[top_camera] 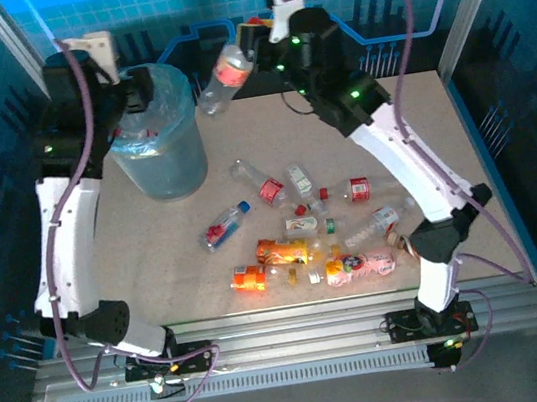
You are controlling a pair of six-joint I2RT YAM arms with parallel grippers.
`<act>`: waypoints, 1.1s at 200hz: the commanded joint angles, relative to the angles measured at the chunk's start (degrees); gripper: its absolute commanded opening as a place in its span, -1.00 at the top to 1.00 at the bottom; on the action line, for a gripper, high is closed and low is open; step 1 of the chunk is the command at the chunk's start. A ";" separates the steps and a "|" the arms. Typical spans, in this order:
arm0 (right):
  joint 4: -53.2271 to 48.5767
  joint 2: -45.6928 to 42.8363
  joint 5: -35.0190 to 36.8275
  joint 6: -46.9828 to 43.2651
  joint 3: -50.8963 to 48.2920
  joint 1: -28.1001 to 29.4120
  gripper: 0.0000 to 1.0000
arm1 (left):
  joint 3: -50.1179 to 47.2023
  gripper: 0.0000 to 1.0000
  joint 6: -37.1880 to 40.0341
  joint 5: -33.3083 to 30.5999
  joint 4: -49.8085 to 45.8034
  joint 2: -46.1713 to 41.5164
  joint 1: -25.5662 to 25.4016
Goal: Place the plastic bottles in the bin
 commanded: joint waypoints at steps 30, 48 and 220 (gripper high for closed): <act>-0.52 17.92 9.56 -18.90 29.54 9.77 1.00 | -7.45 -0.25 -2.56 1.57 0.53 -6.66 6.77; 6.50 21.02 7.79 -23.57 29.83 11.34 1.00 | -9.00 -0.26 -2.57 1.01 1.24 -7.49 7.75; 4.66 30.22 -1.68 -17.13 28.71 9.99 -0.25 | -12.03 -0.33 -4.16 4.36 2.68 -9.32 8.60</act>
